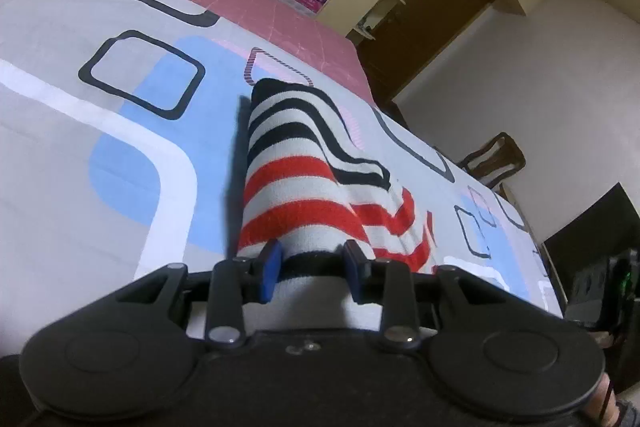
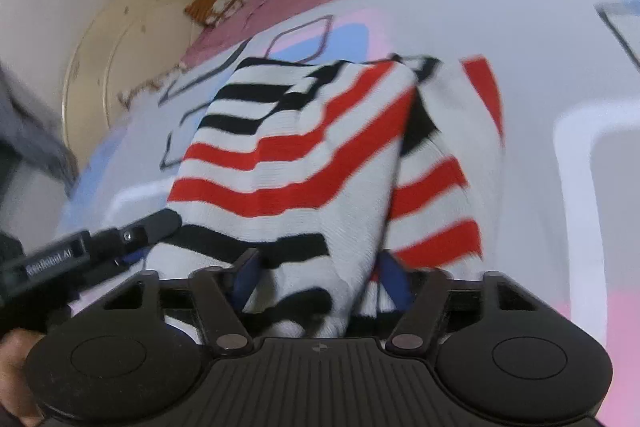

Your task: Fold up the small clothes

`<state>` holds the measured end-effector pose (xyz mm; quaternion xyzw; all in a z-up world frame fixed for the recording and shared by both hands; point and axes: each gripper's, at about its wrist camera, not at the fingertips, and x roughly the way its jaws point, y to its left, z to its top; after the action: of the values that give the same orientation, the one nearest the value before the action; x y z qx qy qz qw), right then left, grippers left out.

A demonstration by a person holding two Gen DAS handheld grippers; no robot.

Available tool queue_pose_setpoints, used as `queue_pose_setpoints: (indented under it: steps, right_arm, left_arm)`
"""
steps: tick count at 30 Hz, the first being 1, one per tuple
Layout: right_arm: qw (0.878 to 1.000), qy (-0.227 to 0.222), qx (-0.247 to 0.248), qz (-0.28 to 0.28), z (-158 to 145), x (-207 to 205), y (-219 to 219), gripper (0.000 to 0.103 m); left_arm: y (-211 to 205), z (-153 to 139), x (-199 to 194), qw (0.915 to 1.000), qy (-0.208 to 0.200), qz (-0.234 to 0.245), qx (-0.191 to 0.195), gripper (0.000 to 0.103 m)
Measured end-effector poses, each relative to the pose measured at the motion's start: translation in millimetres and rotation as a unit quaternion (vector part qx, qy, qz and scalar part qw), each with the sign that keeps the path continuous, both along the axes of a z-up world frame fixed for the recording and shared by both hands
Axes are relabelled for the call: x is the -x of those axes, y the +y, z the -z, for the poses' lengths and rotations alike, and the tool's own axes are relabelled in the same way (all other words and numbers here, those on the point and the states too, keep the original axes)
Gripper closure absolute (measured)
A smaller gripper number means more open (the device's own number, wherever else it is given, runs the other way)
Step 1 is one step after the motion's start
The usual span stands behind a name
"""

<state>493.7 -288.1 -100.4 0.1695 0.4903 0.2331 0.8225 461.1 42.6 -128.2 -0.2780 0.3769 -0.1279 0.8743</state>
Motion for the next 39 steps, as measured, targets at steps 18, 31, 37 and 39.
queue_pose_setpoints:
  steps: [18,31,37,39]
  right_arm:
    - [0.989,-0.111,0.098,0.019,14.0,35.4,-21.7,0.083]
    - [0.991,-0.068,0.005,0.117,-2.8,-21.1,-62.9,0.047]
    - [0.984,-0.157,0.061,0.057,-9.8,-32.5,-44.3,0.093]
    - [0.984,-0.143,0.099,0.044,3.1,-34.7,-38.2,0.093]
  left_arm:
    - [-68.6,-12.8,-19.7,0.9868,-0.019,0.103,-0.123,0.073]
    - [-72.3,-25.3,-47.3,0.9767,-0.047,0.136,-0.159,0.075]
    - [-78.7,-16.5,-55.8,0.9613,-0.019,0.172,-0.214,0.072]
    - [-81.0,-16.0,-55.8,0.9589,-0.021,0.176,-0.222,0.072]
